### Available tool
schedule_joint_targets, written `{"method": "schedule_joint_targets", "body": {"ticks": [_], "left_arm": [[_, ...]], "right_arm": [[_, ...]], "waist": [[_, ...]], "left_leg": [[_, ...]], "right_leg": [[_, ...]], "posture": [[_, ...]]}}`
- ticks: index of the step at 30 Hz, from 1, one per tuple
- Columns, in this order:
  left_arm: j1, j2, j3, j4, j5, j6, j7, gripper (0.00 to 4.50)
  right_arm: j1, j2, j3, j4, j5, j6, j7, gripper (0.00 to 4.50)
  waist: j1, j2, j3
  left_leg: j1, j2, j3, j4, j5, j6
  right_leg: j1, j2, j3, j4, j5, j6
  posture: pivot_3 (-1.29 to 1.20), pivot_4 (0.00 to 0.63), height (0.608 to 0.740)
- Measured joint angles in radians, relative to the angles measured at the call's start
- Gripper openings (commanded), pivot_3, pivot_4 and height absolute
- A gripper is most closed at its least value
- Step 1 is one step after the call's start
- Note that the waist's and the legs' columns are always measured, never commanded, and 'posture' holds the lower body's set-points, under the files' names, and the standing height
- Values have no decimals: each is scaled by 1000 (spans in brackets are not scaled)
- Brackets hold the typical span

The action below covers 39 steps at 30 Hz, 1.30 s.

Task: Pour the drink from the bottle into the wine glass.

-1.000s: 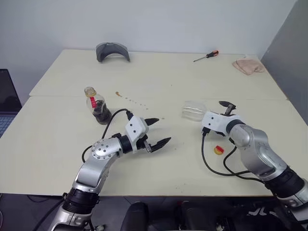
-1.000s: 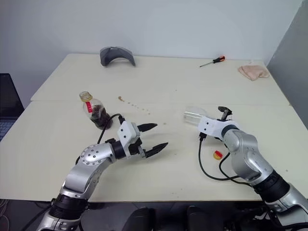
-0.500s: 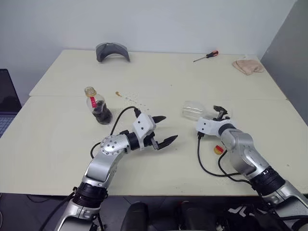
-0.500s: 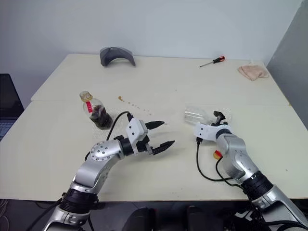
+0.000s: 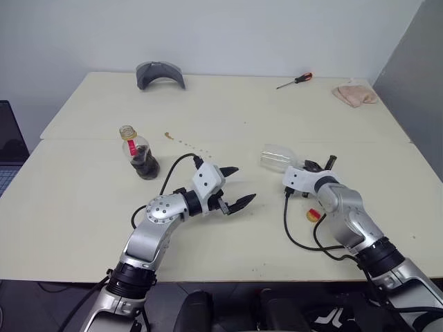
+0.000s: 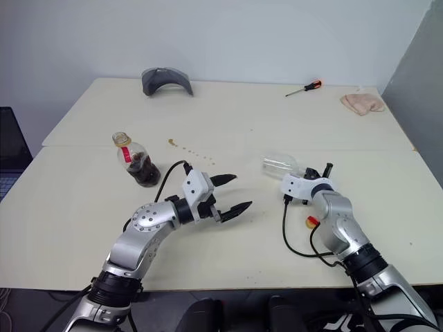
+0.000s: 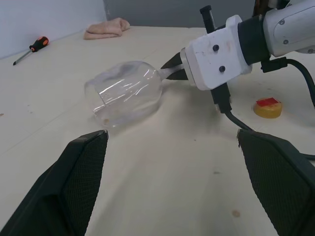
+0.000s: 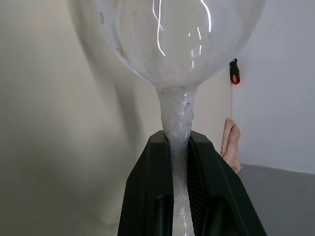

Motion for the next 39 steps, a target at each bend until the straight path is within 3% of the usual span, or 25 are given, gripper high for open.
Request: {"method": "schedule_joint_targets", "body": {"ticks": [3,7,9,11,17,21,29,39], "left_arm": [[6,2,3,-5,-2,5,6,4500],[36,17,49,-25,-13,31,31,4500],[55,27,84,-36,-25,50,44,4500],[90,39,129,-68,-59,85,52,4500],[174,81,266,-170,-191,135,37,4500],[215,128,318,-260,-287,217,26,4500],[201,161,359,-302,-338,282,66,4500],[170,263,435,-305,-446,367,43,4500]], "right_arm": [[-11,14,-29,6,28,-8,10,112],[-26,87,-188,-86,198,27,90,112],[-29,154,-273,-140,313,37,123,112],[4,303,-399,-221,512,56,159,112],[116,464,-425,-224,799,-96,246,112],[95,560,-417,-16,836,-317,235,112],[-50,607,-398,348,828,-606,212,112],[6,594,-377,419,830,-685,223,112]], "waist": [[-1,0,0],[-3,1,1],[-3,1,0],[-5,1,1],[1,1,1],[-2,1,1],[-2,1,1],[-2,1,1]], "left_leg": [[0,0,0,0,0,0],[0,0,-1,0,0,0],[0,1,-1,0,0,0],[0,2,-1,-1,0,0],[0,-1,0,0,0,0],[0,0,-1,-1,0,0],[0,0,-1,-1,0,0],[0,0,-1,-1,0,0]], "right_leg": [[0,0,0,0,0,0],[0,0,0,0,0,0],[0,0,0,0,0,0],[0,1,0,0,0,0],[1,-2,-1,0,0,0],[0,-1,-1,0,0,0],[0,-1,-1,0,0,0],[0,-1,-1,0,0,0]], "posture": [[0,150,740],[0,150,740],[0,150,740],[0,150,740],[0,150,740],[0,150,740],[0,150,740],[0,150,740]]}}
